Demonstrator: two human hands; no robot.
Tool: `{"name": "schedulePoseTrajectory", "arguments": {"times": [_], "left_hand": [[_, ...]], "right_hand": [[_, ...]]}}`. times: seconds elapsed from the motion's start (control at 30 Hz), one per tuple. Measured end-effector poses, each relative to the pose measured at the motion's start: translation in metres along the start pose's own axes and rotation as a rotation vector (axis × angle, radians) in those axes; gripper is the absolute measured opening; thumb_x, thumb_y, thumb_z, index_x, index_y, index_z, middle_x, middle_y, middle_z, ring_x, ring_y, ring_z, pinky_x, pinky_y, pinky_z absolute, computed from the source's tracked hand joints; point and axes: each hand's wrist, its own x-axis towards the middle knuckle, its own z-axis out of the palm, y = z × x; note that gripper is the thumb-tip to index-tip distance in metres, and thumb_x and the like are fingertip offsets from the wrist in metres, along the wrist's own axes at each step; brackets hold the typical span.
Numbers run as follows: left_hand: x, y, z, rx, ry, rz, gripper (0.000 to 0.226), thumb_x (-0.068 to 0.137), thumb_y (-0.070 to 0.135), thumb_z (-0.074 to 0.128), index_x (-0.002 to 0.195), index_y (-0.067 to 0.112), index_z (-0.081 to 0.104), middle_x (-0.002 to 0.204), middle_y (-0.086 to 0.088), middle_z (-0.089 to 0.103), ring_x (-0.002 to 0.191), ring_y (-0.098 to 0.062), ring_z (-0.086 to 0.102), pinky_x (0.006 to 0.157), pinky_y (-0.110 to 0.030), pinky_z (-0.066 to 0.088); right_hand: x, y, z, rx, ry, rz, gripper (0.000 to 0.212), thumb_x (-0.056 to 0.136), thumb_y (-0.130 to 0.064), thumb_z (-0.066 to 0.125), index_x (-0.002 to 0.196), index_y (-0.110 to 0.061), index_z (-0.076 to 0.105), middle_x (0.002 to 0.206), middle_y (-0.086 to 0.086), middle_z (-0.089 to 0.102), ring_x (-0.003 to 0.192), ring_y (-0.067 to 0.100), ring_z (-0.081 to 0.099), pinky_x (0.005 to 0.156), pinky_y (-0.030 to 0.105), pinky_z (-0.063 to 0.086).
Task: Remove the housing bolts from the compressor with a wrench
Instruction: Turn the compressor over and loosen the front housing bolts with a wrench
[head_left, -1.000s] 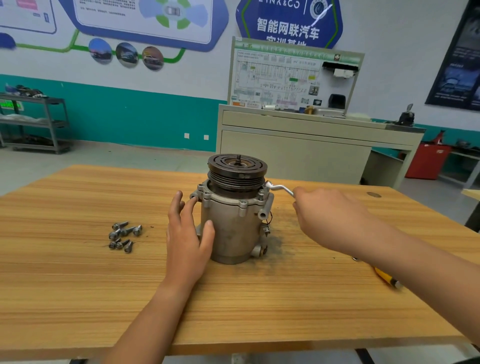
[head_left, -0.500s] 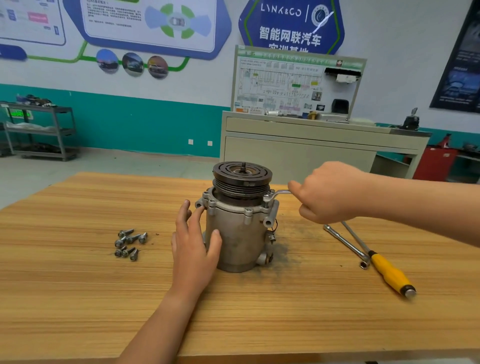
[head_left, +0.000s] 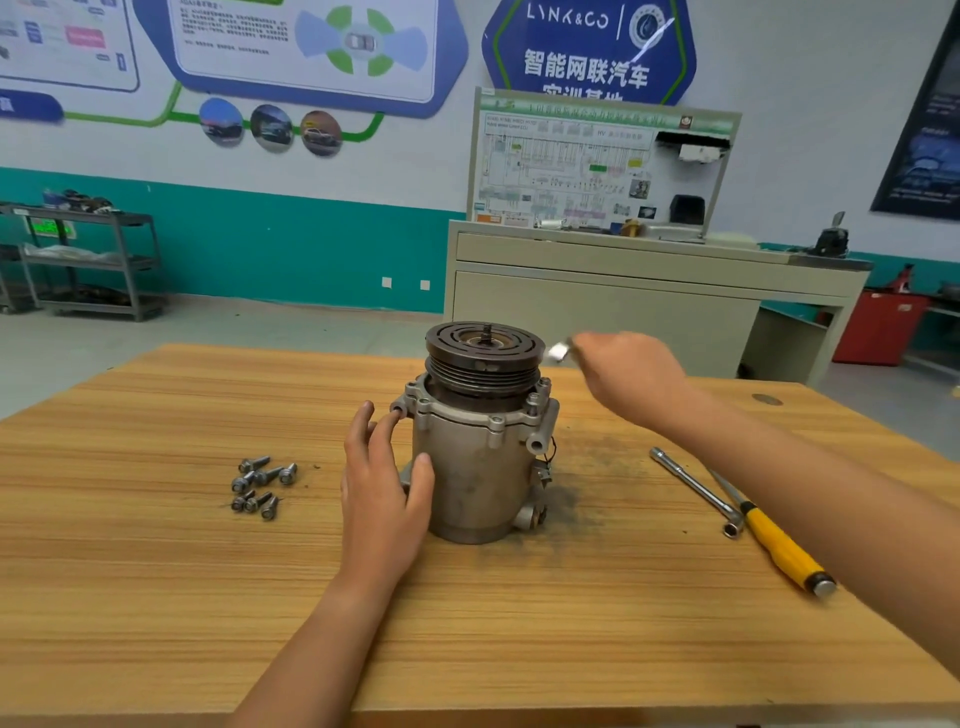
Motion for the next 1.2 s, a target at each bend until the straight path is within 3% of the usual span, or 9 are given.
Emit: {"name": "schedulePoseTrajectory", "arguments": {"times": [0.13,0.4,0.57,0.63,0.7,0.83,1.03,1.13,1.2], "left_hand": [[-0.001,-0.004,0.001,-0.006,0.002,0.006,0.047,0.094,0.014,0.051,0.139,0.009,0.038,0.152,-0.002,0.016,0.128,0.0,0.017,0.109,-0.033,0.021],[0.001,-0.007,0.003,-0.031,0.023,0.002,0.045,0.094,0.016,0.048,0.137,0.012,0.038,0.153,0.001,0.015,0.127,0.004,0.017,0.104,-0.026,0.021],[0.0,-0.01,0.002,-0.043,0.022,-0.002,0.044,0.094,0.018,0.046,0.137,0.013,0.038,0.152,0.003,0.015,0.125,0.005,0.018,0.102,-0.024,0.022],[0.0,-0.01,0.002,-0.04,0.018,0.002,0.044,0.094,0.019,0.046,0.137,0.013,0.038,0.152,0.004,0.014,0.124,0.006,0.019,0.101,-0.024,0.023],[0.0,-0.01,0.003,-0.042,0.017,0.003,0.044,0.094,0.019,0.046,0.137,0.013,0.038,0.152,0.005,0.014,0.124,0.007,0.019,0.1,-0.022,0.023],[0.0,-0.01,0.001,-0.042,0.017,-0.014,0.043,0.094,0.02,0.045,0.136,0.013,0.038,0.152,0.004,0.015,0.132,-0.009,0.027,0.099,-0.024,0.026],[0.001,-0.01,0.002,-0.041,0.012,-0.023,0.045,0.093,0.024,0.043,0.136,0.013,0.038,0.152,0.003,0.015,0.133,-0.016,0.03,0.098,-0.026,0.028],[0.002,-0.012,0.004,-0.034,0.011,-0.029,0.046,0.093,0.026,0.042,0.137,0.013,0.038,0.151,0.003,0.015,0.133,-0.018,0.031,0.099,-0.027,0.028],[0.003,-0.013,0.004,-0.03,0.022,-0.046,0.046,0.093,0.027,0.041,0.136,0.012,0.038,0.151,0.002,0.016,0.132,-0.019,0.033,0.098,-0.027,0.029]], "right_hand": [[-0.041,0.001,-0.025,0.301,0.195,0.214,0.022,0.098,-0.019,0.037,0.111,-0.007,0.051,0.058,-0.001,0.048,0.052,0.024,0.052,0.045,0.029,0.034],[-0.075,-0.034,-0.059,-0.145,-0.189,0.056,0.036,0.088,-0.002,0.038,0.122,-0.014,0.038,0.06,-0.005,0.031,0.055,0.017,0.035,0.04,0.026,0.017],[-0.064,-0.053,-0.063,-0.246,-0.304,-0.011,0.043,0.087,0.004,0.04,0.13,-0.002,0.034,0.068,-0.001,0.042,0.06,0.02,0.043,0.04,0.025,0.02],[-0.061,-0.065,-0.066,-0.304,-0.335,-0.067,0.051,0.088,0.008,0.039,0.137,0.005,0.026,0.095,0.012,0.058,0.074,0.025,0.058,0.039,0.026,0.024],[-0.057,-0.069,-0.068,-0.361,-0.363,-0.144,0.055,0.089,0.01,0.038,0.141,0.006,0.02,0.116,0.014,0.055,0.086,0.028,0.06,0.04,0.028,0.029],[-0.041,-0.042,-0.072,-0.481,-0.358,-0.28,0.036,0.092,-0.001,0.039,0.127,-0.006,0.045,0.064,0.002,0.041,0.052,0.017,0.042,0.046,0.026,0.035],[-0.028,0.001,-0.042,-0.445,-0.25,-0.307,0.032,0.093,-0.008,0.038,0.124,-0.013,0.043,0.055,-0.005,0.036,0.044,0.011,0.034,0.039,0.022,0.021],[-0.012,0.005,-0.019,-0.318,-0.16,-0.244,0.024,0.092,-0.004,0.04,0.114,-0.012,0.045,0.078,0.0,0.058,0.07,0.02,0.056,0.067,0.028,0.044],[0.0,-0.003,0.001,-0.255,-0.083,-0.221,0.027,0.091,-0.001,0.039,0.116,-0.009,0.046,0.107,0.008,0.063,0.098,0.024,0.058,0.1,0.036,0.033]]}}
